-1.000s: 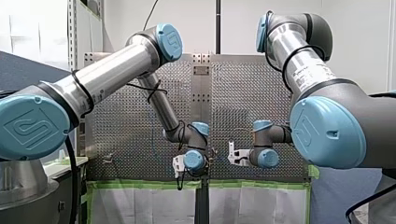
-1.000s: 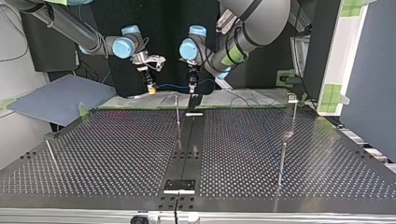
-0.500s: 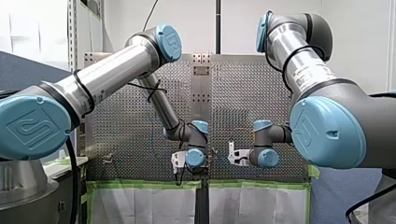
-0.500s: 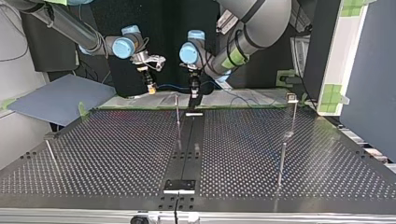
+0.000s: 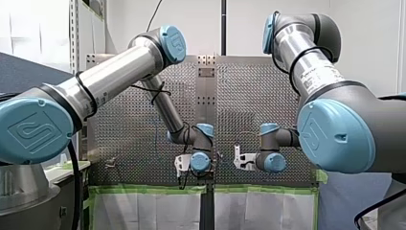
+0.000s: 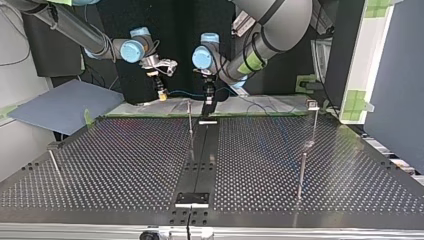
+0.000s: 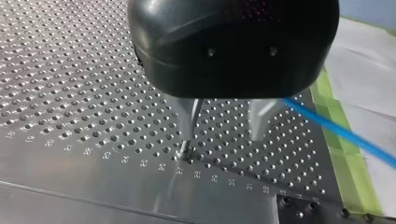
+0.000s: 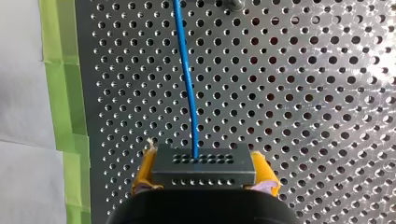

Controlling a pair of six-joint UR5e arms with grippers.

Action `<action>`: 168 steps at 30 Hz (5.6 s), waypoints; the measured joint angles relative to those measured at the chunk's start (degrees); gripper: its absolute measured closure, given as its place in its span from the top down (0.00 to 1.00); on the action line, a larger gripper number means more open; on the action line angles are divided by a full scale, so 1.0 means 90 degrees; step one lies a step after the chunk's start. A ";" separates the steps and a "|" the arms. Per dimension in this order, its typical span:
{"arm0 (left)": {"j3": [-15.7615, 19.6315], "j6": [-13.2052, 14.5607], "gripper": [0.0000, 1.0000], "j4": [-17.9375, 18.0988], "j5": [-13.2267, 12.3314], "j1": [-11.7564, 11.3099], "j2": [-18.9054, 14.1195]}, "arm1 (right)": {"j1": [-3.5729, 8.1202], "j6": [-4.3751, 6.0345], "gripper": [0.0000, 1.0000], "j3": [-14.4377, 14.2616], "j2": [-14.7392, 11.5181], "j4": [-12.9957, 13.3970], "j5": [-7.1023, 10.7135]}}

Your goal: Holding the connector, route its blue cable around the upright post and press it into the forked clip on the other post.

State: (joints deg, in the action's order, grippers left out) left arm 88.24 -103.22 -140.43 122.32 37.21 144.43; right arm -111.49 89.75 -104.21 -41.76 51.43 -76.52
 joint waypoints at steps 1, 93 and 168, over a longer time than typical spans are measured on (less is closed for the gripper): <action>0.0000 0.0001 0.06 -0.0021 -0.0002 0.0000 0.0000 | 0.0000 0.0000 0.00 0.0000 0.0001 0.0001 0.0002; -0.1032 0.1005 0.06 -0.0831 -0.0715 -0.0172 0.0281 | 0.0599 0.0114 0.00 0.0268 0.0017 0.0066 0.0079; -0.1707 0.0346 0.06 -0.1598 -0.1626 -0.0637 0.0608 | 0.0875 0.0127 0.00 0.1235 0.0385 -0.0365 -0.0179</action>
State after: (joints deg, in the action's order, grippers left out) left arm 72.87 -100.10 -154.82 107.69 31.47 149.91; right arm -103.61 90.89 -93.09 -38.30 48.14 -78.13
